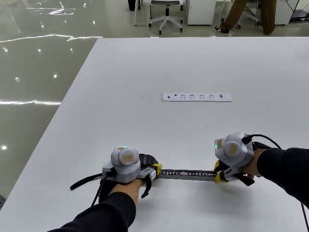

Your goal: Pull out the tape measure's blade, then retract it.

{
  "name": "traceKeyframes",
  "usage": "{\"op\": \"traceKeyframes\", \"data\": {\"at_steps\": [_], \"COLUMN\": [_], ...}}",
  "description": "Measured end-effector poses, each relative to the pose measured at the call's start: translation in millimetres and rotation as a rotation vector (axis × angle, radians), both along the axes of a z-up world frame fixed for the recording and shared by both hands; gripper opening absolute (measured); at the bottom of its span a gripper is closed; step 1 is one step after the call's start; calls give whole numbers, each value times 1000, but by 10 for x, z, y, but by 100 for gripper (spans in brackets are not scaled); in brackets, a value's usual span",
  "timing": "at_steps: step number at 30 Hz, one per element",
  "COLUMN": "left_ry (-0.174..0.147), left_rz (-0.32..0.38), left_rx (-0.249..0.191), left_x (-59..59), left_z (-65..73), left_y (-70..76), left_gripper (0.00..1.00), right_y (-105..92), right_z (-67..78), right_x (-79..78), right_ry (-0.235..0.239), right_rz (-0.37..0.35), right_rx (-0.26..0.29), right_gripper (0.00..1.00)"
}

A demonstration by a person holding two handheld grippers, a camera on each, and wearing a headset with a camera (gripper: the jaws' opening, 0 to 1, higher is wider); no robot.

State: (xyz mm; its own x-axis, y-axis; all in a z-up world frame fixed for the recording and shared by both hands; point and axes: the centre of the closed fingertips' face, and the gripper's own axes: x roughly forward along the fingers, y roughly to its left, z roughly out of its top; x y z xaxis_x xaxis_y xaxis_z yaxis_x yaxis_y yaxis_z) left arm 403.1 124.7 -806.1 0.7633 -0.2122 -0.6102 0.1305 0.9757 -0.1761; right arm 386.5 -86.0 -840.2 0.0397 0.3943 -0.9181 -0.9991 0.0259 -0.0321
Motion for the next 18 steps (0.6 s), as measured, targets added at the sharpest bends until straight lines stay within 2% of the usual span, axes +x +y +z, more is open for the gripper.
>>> {"op": "traceKeyframes", "data": {"at_steps": [14,18], "left_ry": [-1,-3], "left_rz": [-6,-8], "left_rx": [7,9], "left_x": [2,1], "left_z": [0,3], "left_y": [-13,-15], "left_gripper": [58,58], "right_y": [67,168], "right_z": [-1,-3], "right_x": [2,-17], "right_ry": [4,2], "right_rz": [-17,-11], "right_rx": [10,27], "right_gripper": [11,11]}}
